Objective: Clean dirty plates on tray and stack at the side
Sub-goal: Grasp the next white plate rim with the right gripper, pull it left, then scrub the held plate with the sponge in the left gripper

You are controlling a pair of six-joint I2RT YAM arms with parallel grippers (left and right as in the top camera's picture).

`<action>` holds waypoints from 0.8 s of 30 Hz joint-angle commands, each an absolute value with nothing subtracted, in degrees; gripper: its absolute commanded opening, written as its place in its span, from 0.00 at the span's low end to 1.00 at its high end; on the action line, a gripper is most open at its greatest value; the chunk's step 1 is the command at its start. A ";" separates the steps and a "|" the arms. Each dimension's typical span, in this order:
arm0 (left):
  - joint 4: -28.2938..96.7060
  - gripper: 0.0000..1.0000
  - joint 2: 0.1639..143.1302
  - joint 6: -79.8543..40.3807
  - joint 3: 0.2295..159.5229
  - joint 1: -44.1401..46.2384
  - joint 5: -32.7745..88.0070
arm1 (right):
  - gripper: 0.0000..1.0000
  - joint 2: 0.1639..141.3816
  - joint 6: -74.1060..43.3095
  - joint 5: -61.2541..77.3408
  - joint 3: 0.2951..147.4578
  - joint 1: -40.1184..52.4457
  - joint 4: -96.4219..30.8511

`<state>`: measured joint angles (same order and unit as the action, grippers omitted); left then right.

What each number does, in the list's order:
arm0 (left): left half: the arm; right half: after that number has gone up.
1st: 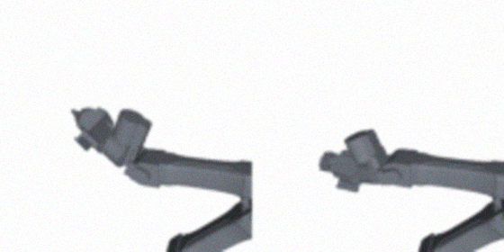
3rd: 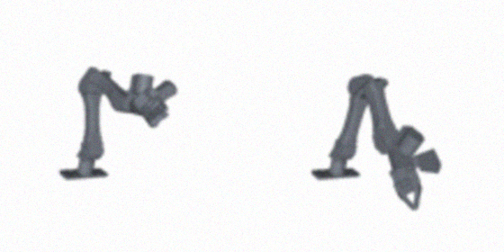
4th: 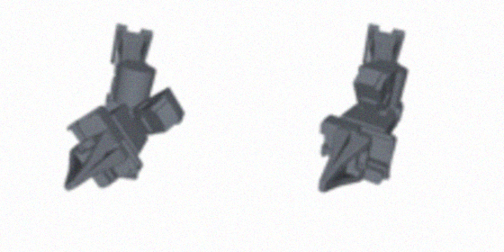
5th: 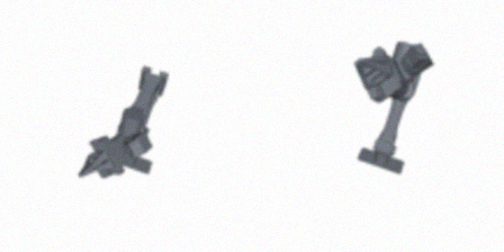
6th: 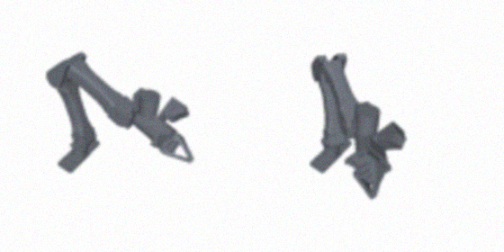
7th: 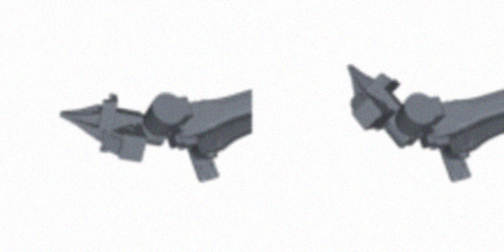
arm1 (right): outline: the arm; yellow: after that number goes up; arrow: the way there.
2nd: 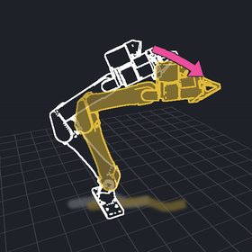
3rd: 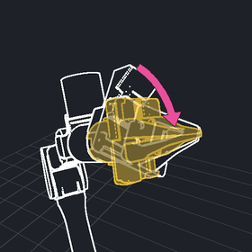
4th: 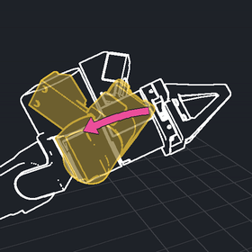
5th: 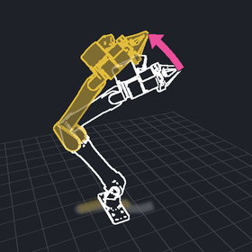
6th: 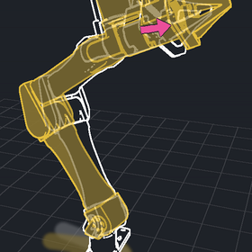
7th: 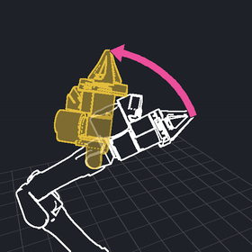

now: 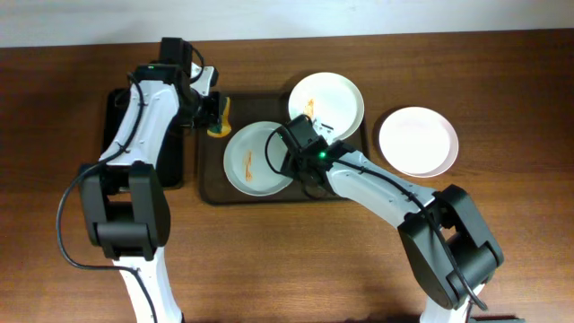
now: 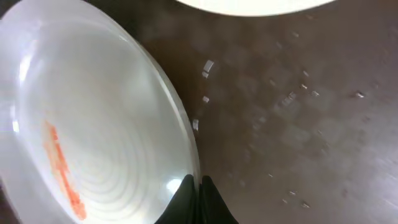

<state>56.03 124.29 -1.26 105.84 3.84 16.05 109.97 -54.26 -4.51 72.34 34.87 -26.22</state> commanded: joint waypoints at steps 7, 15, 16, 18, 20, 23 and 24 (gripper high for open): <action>62.61 0.01 121.27 -2.70 107.31 4.97 22.70 | 0.57 111.85 -45.25 -1.76 73.43 33.26 -19.40; 58.24 0.01 121.27 -3.81 100.71 5.10 19.03 | 0.44 118.65 -34.68 18.52 74.24 25.19 -10.68; 57.39 0.01 121.27 -3.81 100.09 5.10 18.61 | 0.41 119.07 -34.44 18.17 74.35 25.43 -10.59; 56.49 0.01 121.27 -3.81 100.03 5.10 16.84 | 0.39 119.31 -33.39 17.08 74.46 25.54 -10.66; 56.18 0.01 121.27 -3.81 100.03 5.15 16.71 | 0.38 120.27 -33.39 15.57 75.66 26.00 -11.62; 56.16 0.01 121.27 -3.79 100.01 5.15 16.69 | 0.36 123.52 -31.99 15.77 80.60 26.61 -15.68; 56.14 0.01 121.27 -3.77 100.01 5.21 16.69 | 0.34 124.44 -31.70 15.92 82.08 26.81 -17.10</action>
<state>56.31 123.61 -3.07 100.31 5.08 17.10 120.66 -33.69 16.16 77.36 25.74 -14.26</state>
